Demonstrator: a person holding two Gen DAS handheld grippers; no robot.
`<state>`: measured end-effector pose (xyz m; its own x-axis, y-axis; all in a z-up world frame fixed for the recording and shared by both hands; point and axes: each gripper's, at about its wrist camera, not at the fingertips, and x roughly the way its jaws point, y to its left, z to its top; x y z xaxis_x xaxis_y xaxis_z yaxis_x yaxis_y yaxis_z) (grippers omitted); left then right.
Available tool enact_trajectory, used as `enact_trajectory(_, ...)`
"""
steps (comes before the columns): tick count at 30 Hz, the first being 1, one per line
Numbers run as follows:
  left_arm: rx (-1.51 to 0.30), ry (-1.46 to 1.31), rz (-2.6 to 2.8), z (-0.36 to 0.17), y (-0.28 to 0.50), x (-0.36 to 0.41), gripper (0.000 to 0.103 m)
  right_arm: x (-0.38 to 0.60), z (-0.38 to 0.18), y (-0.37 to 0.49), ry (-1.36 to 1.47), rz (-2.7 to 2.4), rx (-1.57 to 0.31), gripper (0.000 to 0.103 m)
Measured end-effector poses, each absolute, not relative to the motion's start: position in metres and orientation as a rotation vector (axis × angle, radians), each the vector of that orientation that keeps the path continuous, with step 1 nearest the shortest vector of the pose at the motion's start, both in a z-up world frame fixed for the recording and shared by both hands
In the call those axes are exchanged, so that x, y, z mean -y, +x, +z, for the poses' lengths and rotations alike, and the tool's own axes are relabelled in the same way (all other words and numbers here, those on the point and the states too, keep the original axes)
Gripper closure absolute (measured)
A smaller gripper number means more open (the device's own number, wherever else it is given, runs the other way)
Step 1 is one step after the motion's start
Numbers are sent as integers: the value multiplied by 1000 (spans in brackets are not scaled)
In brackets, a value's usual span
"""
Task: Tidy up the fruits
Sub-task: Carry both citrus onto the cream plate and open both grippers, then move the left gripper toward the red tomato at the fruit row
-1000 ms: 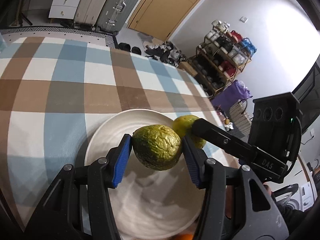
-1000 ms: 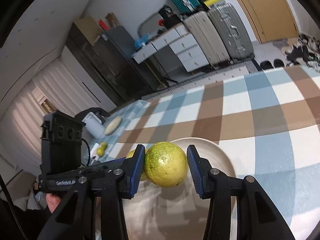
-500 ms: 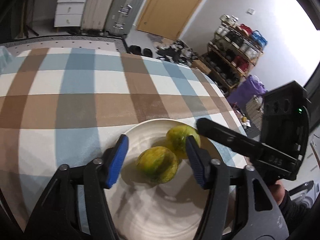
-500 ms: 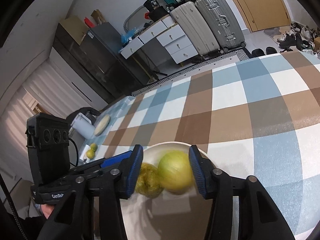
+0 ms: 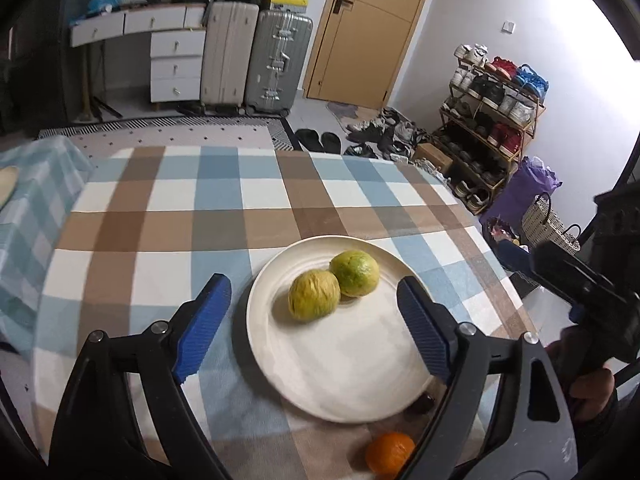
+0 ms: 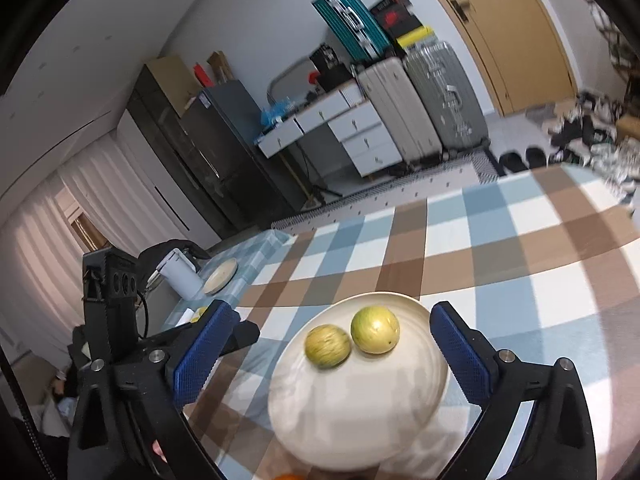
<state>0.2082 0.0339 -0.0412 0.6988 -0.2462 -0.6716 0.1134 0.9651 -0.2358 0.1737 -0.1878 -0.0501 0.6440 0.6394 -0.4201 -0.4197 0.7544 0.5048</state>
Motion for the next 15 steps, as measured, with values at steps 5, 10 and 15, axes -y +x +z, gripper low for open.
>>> enact_trajectory(5, -746, -167, -188, -16, 164, -26, 13, 193, -28, 128, 336, 623, -555, 0)
enact_trajectory(10, -704, -162, -198, 3, 116, -16, 1, 198, -16, 84, 311, 636, -508, 0)
enact_trajectory(15, -664, -134, -190, 15, 68, -7, 1, 197, -17, 43, 252, 628, -486, 0)
